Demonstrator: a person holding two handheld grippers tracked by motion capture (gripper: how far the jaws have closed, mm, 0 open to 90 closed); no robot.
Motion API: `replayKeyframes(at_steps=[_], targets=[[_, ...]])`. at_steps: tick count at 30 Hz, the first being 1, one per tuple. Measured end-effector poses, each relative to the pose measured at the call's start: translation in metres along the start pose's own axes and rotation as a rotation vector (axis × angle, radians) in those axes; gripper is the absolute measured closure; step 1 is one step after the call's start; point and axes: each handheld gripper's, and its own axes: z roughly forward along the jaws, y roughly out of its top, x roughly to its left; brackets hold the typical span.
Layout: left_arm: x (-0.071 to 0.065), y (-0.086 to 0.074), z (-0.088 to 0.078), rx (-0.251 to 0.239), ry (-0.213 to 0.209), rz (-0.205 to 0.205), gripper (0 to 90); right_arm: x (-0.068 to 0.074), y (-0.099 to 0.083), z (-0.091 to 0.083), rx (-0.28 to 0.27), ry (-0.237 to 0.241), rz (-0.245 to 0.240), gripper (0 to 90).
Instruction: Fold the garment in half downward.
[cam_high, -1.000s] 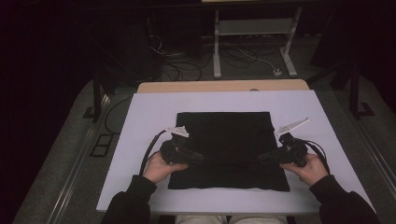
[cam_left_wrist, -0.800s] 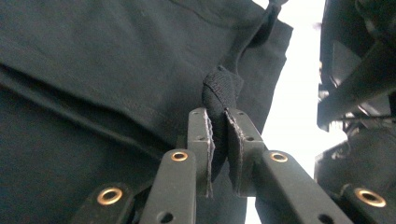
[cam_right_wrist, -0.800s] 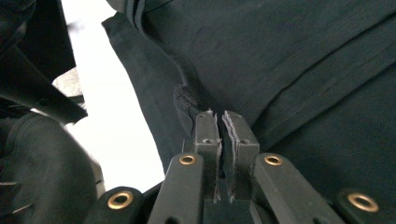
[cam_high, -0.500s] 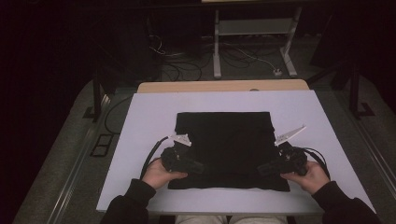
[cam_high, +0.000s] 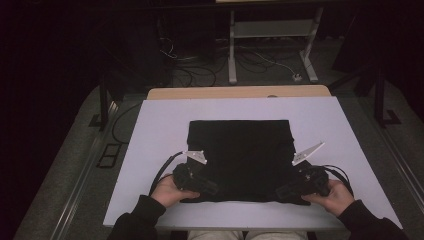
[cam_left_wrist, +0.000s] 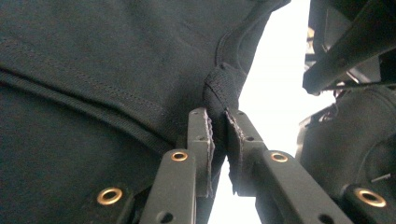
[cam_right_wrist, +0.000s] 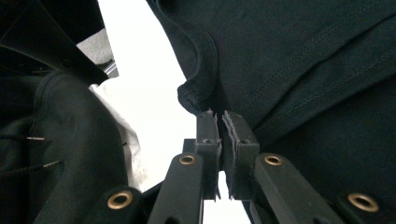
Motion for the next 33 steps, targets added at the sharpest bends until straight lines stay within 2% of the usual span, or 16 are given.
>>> replayKeyframes(at_steps=[17,23,28,33], targets=[[-0.008,-0.006,0.002,0.048,0.013,0.048,80.8,0.003,-0.007,0.005,0.03,0.005,0.009,83.4],[-0.006,-0.009,0.001,0.059,0.015,0.038,80.5,0.005,-0.008,0.009,0.04,0.007,0.0,83.1],[-0.008,-0.009,0.001,0.066,0.006,0.046,76.8,0.005,-0.009,0.013,0.053,0.019,-0.001,81.6],[-0.014,-0.01,0.001,0.074,-0.008,0.089,66.3,0.008,-0.009,0.012,0.067,0.027,0.001,73.8]])
